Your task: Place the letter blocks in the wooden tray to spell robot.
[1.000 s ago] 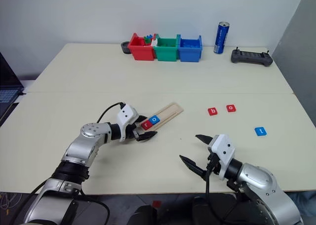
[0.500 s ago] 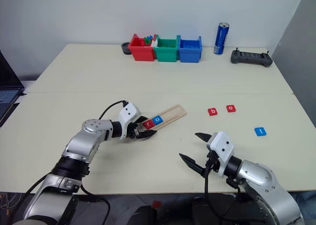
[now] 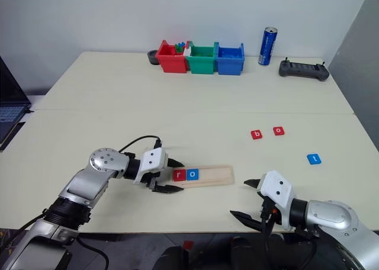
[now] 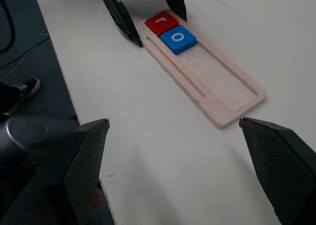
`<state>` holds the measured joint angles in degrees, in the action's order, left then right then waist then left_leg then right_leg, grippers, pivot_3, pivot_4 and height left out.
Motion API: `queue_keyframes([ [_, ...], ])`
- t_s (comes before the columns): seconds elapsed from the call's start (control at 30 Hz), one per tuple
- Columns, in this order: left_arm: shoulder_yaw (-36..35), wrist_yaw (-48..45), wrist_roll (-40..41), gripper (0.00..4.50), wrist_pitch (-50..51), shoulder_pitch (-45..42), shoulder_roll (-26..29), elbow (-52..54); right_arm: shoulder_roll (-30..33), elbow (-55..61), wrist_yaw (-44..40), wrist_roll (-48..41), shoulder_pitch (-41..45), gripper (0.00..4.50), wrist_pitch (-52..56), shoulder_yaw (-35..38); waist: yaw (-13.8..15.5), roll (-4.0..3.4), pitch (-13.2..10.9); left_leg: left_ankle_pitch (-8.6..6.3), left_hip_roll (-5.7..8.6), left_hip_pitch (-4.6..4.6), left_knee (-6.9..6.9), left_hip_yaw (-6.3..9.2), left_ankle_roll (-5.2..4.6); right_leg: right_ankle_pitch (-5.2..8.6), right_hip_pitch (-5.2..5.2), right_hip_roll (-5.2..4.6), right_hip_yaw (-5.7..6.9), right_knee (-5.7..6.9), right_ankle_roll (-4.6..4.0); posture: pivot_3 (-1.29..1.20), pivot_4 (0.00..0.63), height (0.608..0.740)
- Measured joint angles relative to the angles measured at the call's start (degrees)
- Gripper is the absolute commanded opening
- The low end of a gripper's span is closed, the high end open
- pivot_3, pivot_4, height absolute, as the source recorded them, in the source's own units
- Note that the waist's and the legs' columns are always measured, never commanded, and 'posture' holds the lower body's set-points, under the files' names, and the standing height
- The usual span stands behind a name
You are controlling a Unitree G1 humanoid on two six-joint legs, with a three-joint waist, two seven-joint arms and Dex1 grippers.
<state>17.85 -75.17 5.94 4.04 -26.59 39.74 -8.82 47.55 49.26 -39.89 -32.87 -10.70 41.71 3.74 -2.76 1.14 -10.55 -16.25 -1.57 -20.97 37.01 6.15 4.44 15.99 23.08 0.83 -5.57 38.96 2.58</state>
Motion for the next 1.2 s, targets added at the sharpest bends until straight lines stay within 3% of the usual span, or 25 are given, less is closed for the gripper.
queue_keyframes([
  [0.47, 0.93, -1.56, -0.6, 3.38, -3.21, 0.08, 0.3, 0.1, 2.1, -1.48, -0.94, -0.4, -0.97, 4.5, 1.34, 6.29, 0.04, 0.0, 0.0, 0.0, 0.0, 0.02, 0.0, 0.0, -0.01, 0.0, 0.0, 0.01, -0.01, 0.01, 0.0, 0.0, 0.15, 0.74],
  [0.53, 0.74, -1.58, -0.53, 4.1, -3.18, 0.15, 0.17, 0.06, 2.08, -1.79, -1.03, -0.44, -0.34, 4.5, 1.35, 6.26, 0.03, 0.0, 0.0, 0.0, 0.0, 0.01, 0.0, -0.01, -0.01, 0.0, 0.0, 0.01, -0.01, 0.01, 0.01, 0.0, 0.15, 0.74],
  [0.6, 0.3, -1.55, -0.3, 4.46, -2.38, 0.13, -0.39, 0.06, 1.99, -1.85, -1.06, -0.49, 0.02, 4.5, 1.37, 6.26, 0.03, 0.0, 0.0, 0.0, 0.0, 0.01, 0.0, -0.01, -0.01, 0.0, 0.0, 0.01, -0.01, 0.01, 0.01, 0.0, 0.15, 0.74],
  [1.0, -0.82, -4.4, 2.98, 4.46, -2.35, 4.44, 2.22, 3.2, -0.29, -5.69, -1.08, 0.24, 3.33, 4.5, -1.76, 6.29, -0.13, 0.02, -0.01, 0.0, -0.03, 0.02, 0.02, -0.04, -0.01, 0.0, 0.01, 0.02, -0.03, 0.02, 0.01, 0.0, 0.15, 0.74],
  [1.2, -3.78, -0.58, 3.07, 4.46, -1.77, 5.06, 2.23, 2.79, -0.99, -9.09, -1.34, 0.78, 5.78, 4.5, -3.75, 6.37, -0.12, 0.04, -0.03, 0.0, -0.03, 0.0, 0.01, -0.02, -0.01, -0.01, 0.02, 0.02, -0.01, 0.01, -0.02, 0.0, 0.15, 0.74],
])
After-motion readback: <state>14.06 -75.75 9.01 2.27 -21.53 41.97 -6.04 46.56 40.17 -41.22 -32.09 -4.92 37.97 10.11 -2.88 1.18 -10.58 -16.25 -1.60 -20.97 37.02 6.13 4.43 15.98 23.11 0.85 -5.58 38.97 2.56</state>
